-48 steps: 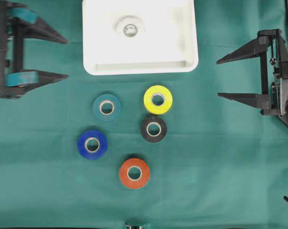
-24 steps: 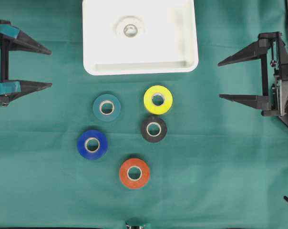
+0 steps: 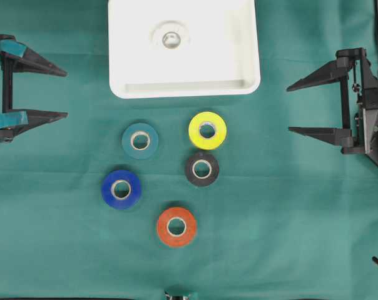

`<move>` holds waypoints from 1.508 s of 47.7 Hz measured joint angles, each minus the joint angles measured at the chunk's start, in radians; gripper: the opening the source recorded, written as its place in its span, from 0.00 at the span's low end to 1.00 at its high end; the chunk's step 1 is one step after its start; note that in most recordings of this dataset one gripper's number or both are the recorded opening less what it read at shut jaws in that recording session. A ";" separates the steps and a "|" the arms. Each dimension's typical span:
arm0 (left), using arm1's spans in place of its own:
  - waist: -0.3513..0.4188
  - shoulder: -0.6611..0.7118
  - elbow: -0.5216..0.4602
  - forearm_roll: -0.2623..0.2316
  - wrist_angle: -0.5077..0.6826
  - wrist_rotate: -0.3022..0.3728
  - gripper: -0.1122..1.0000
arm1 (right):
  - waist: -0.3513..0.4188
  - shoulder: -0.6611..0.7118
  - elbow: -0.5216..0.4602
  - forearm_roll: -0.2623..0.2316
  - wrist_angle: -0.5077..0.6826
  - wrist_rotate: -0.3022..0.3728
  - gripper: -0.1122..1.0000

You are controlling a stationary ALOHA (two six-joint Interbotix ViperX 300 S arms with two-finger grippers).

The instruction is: Pick up the tape from a random location and place it into the white case.

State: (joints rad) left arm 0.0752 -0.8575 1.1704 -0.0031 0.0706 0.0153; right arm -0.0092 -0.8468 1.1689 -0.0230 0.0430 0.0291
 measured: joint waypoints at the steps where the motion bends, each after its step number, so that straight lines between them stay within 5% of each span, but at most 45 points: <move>1: 0.000 0.000 0.000 0.000 0.000 0.000 0.97 | 0.000 0.000 0.000 0.000 0.000 0.000 0.92; 21: 0.000 0.000 0.000 0.000 -0.008 0.000 0.97 | 0.000 0.081 -0.021 0.000 -0.046 0.005 0.92; 72: 0.000 0.000 0.000 0.000 -0.011 0.000 0.97 | 0.000 0.540 -0.341 0.000 -0.095 0.000 0.92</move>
State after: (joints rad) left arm 0.0752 -0.8575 1.1704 -0.0031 0.0598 0.0153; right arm -0.0092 -0.3068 0.8283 -0.0230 -0.0522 0.0291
